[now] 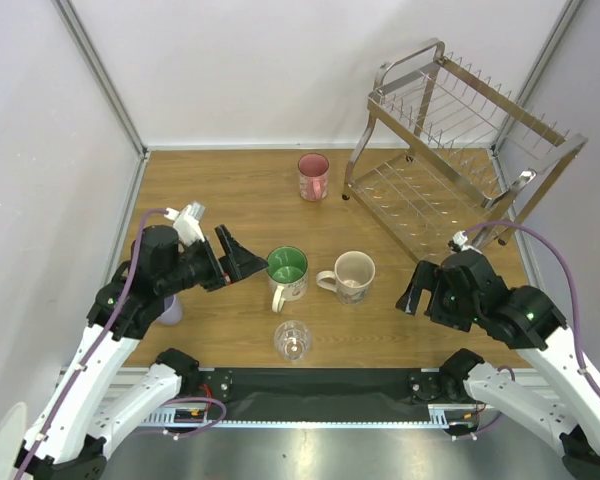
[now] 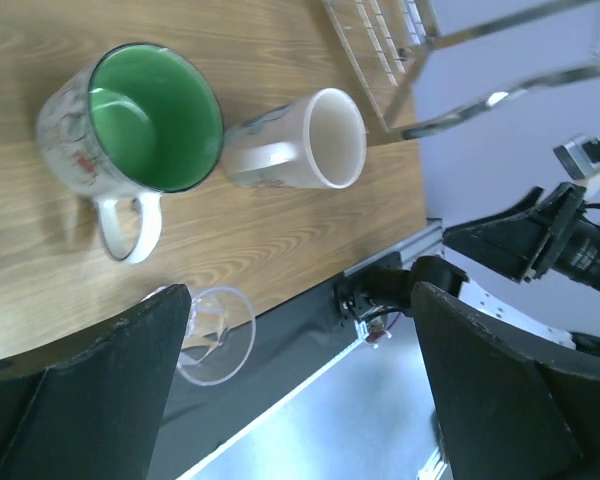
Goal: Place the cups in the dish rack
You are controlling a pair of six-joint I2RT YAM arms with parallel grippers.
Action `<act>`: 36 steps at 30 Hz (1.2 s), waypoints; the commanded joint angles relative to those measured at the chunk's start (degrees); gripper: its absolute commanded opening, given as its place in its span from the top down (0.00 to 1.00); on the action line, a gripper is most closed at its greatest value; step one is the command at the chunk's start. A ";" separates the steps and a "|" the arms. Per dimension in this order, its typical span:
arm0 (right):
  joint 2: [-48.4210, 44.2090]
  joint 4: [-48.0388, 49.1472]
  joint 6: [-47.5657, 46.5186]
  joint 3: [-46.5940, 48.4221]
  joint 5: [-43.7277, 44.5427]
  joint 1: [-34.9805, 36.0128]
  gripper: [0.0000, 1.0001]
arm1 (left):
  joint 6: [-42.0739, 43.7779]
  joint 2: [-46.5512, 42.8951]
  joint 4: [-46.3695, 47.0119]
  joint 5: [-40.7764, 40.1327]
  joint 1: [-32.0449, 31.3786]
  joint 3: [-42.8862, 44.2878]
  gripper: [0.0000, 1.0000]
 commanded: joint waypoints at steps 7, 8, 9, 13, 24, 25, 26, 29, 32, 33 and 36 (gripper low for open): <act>-3.50 6.58 -0.53 0.36 -4.04 -0.20 0.00 | 4.62 9.30 0.18 -3.99 -8.48 8.84 0.09; -3.23 6.14 -0.27 0.36 -4.22 -0.21 0.00 | 4.89 10.80 0.44 -4.25 -9.45 9.37 0.09; -2.36 5.79 -0.27 0.62 -4.39 -0.12 0.00 | 5.67 12.21 0.53 -4.78 -10.50 10.77 0.09; -2.17 5.34 -0.70 1.15 -5.45 -0.12 0.00 | 11.73 20.73 1.14 -9.25 -16.39 16.83 0.12; -5.42 2.80 1.14 3.09 -8.44 -0.20 0.00 | 27.65 50.50 -1.39 -12.94 -20.53 38.61 0.12; -5.77 1.67 1.49 3.17 -7.92 -0.12 0.00 | 28.09 52.11 -1.75 -13.65 -21.23 40.04 0.12; -6.65 1.04 1.58 3.26 -7.65 -0.12 0.00 | 28.44 53.52 -1.84 -13.83 -21.41 41.18 0.12; -7.71 -0.80 2.45 3.35 -7.38 -0.12 0.00 | 28.97 58.70 -2.37 -14.01 -21.59 43.82 0.12; -8.94 -1.77 3.60 3.26 -7.56 -0.20 0.00 | 30.37 62.84 -3.25 -14.19 -21.94 45.67 0.12; -9.64 -1.95 3.86 3.26 -7.65 -0.03 0.00 | 30.99 63.72 -3.60 -14.45 -22.11 46.55 0.12; -10.43 -2.04 4.65 3.35 -7.74 -0.12 0.00 | 33.18 67.41 -5.62 -15.50 -23.52 48.57 0.12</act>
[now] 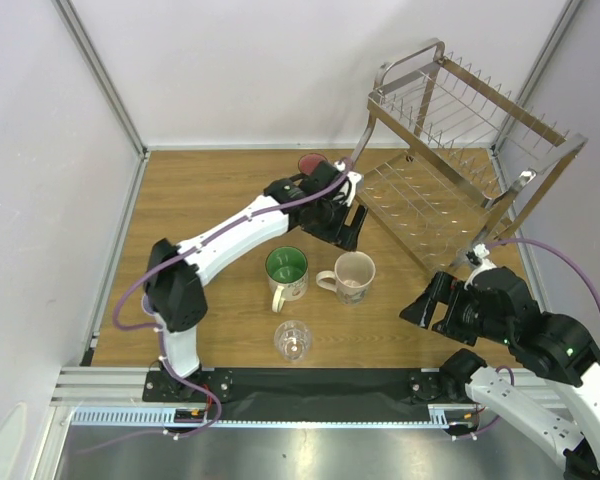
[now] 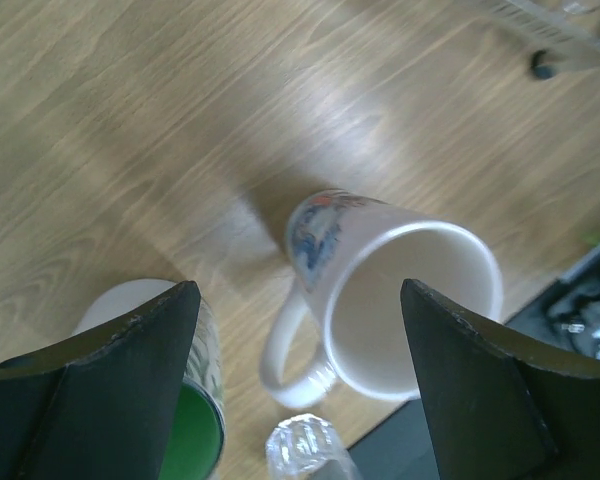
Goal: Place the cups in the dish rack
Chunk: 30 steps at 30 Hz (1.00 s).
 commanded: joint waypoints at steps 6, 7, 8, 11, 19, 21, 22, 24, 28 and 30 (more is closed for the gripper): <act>-0.86 -1.85 1.86 2.50 0.81 -0.10 0.00 | 4.80 6.02 -2.56 -2.77 -2.19 4.07 0.15; -0.86 -2.19 1.86 2.85 0.90 -0.01 0.00 | 4.71 6.63 -2.65 -2.77 -2.19 4.16 0.18; -0.86 -2.37 1.95 2.94 0.99 -0.09 0.00 | 4.63 6.99 -2.83 -2.16 -2.19 4.16 0.20; -0.77 -2.90 1.95 3.11 1.08 -0.18 0.00 | 4.45 7.96 -2.65 -1.28 -2.37 3.90 0.23; -1.74 -4.04 2.65 2.68 1.69 -0.18 0.00 | 4.80 10.50 -2.04 0.92 -2.46 5.13 0.37; -1.83 -4.13 2.74 2.76 1.69 -0.10 0.00 | 4.80 10.59 -2.04 1.01 -2.46 4.87 0.47; -1.65 -4.04 2.65 2.76 1.78 -0.10 0.00 | 4.80 10.59 -2.12 0.92 -2.46 4.87 0.52; -1.48 -3.78 2.74 2.77 1.78 -0.10 0.00 | 4.80 10.68 -2.30 1.36 -2.46 5.22 0.63; -1.21 -3.25 2.74 2.41 1.60 -0.10 0.00 | 4.36 10.33 -2.74 1.71 -2.46 6.01 0.96; -1.12 -2.90 2.48 2.24 1.52 -0.10 0.00 | 4.10 9.98 -4.14 1.36 -2.54 7.24 1.00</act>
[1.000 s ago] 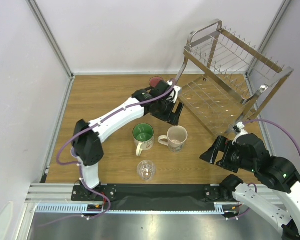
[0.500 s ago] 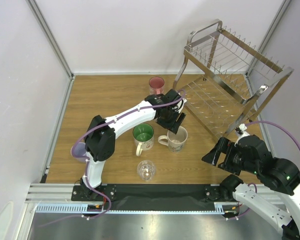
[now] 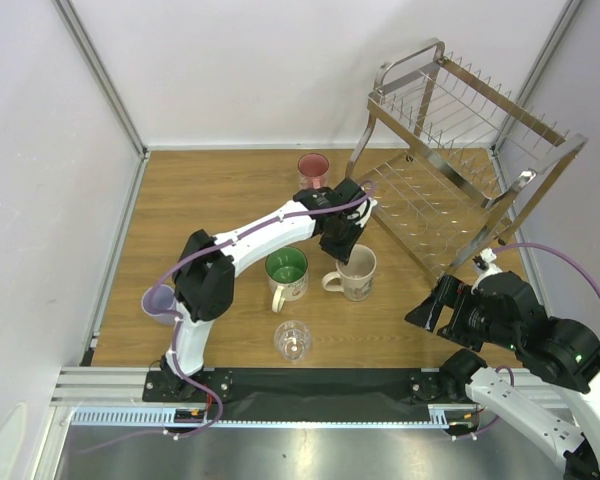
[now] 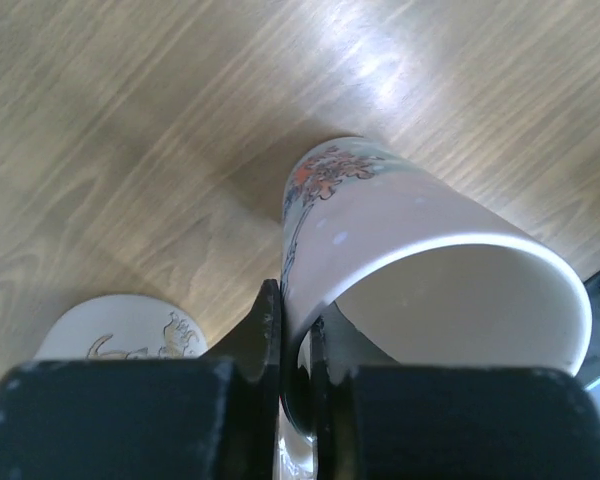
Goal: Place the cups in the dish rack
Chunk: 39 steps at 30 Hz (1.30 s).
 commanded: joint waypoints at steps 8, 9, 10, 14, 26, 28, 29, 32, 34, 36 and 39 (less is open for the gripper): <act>3.98 4.98 -3.02 3.53 -2.71 -0.10 0.00 | -8.46 -7.21 -7.61 3.94 1.65 20.72 1.00; 4.60 7.34 -3.46 4.06 -3.50 -0.10 0.00 | -10.21 -8.26 -7.53 5.09 2.96 21.62 1.00; 5.12 9.02 -5.12 4.59 -4.47 -0.10 0.00 | -13.80 -11.23 -5.79 6.58 3.67 22.15 1.00; 9.25 18.94 -8.29 8.19 -12.88 -0.01 0.01 | -23.13 -22.22 5.10 10.72 6.66 14.20 1.00; 20.94 55.06 -5.93 16.10 -26.27 1.13 0.00 | -59.42 -54.92 54.28 9.33 12.56 -27.36 1.00; 24.27 60.61 -4.44 17.07 -27.50 1.31 0.01 | -65.06 -57.83 58.98 7.49 12.21 -31.00 1.00; 25.60 64.02 -3.83 18.12 -28.63 1.92 0.02 | -66.03 -58.53 62.31 6.00 11.95 -33.11 1.00; 29.21 68.60 -2.50 19.79 -27.60 4.37 0.09 | -67.36 -60.56 64.89 2.65 10.81 -35.06 1.00; 31.13 70.72 -2.15 20.50 -26.37 5.44 0.10 | -67.97 -61.26 65.86 1.59 10.36 -35.50 1.00; 32.54 71.26 -2.67 22.25 -25.05 7.37 0.13 | -68.67 -61.88 65.51 -0.60 9.57 -35.67 1.00; 34.04 71.96 -3.56 23.22 -23.90 9.04 0.15 | -69.55 -62.50 67.44 -2.27 8.69 -36.55 1.00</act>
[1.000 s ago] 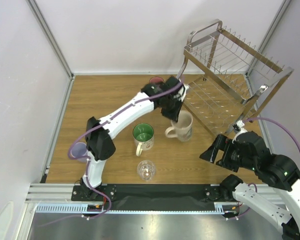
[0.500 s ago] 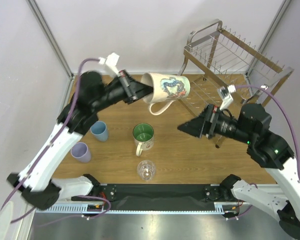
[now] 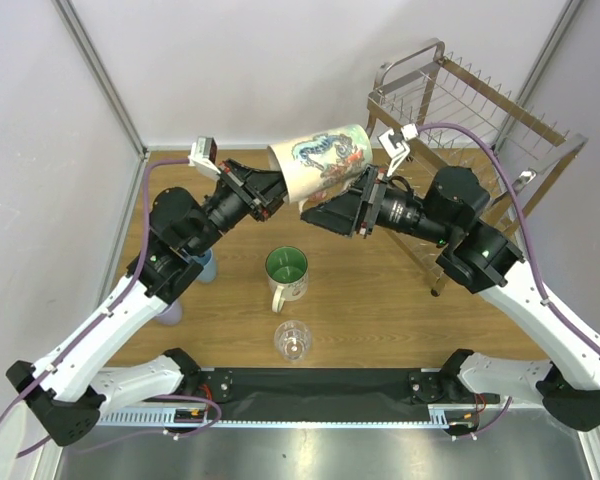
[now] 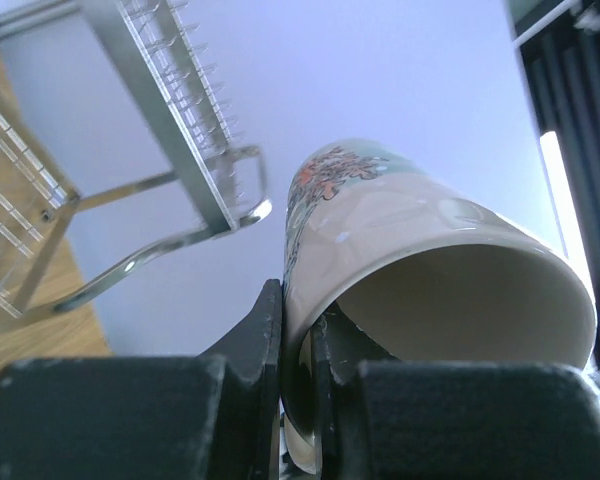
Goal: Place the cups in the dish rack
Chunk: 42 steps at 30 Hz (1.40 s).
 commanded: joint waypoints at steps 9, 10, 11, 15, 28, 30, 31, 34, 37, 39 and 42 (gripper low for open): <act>0.35 10.43 -0.36 4.04 2.76 2.60 0.31 | -6.73 -2.69 15.88 -2.96 -3.80 0.07 1.00; 0.35 10.26 -0.54 3.95 2.84 2.51 0.34 | -6.73 -2.61 15.79 -2.17 -3.80 0.07 1.00; 0.35 10.34 -0.71 3.78 2.76 2.43 0.41 | -6.82 -2.52 15.79 -1.99 -3.80 0.07 1.00; 0.52 10.78 -0.80 3.86 2.58 2.08 0.47 | -8.48 -1.64 15.61 -0.58 -3.89 -0.28 1.00; 3.33 15.70 2.18 4.74 -1.38 1.37 0.59 | -9.54 -1.46 17.02 -0.84 -5.12 -2.56 1.00; 3.68 15.79 2.71 4.74 -1.46 1.20 0.62 | -9.54 -1.37 17.10 -0.93 -5.21 -2.65 0.99; 3.86 16.14 2.80 4.65 -1.55 1.20 0.64 | -9.45 -1.37 17.10 -0.93 -5.30 -2.74 1.00; 4.30 16.58 3.85 4.74 -1.73 0.93 0.83 | -9.63 -1.11 17.72 -0.32 -5.30 -2.83 1.00; 4.56 15.62 3.86 5.00 -1.90 0.41 1.00 | -9.19 -0.76 17.28 1.43 -5.30 -2.92 1.00; 4.13 15.09 1.67 5.00 -1.03 0.40 1.00 | -7.96 -1.37 15.36 1.70 -5.03 -3.00 0.91; 3.16 10.10 -1.41 6.23 1.25 0.05 1.00 | -5.42 -3.21 11.42 0.21 -4.42 -4.49 0.70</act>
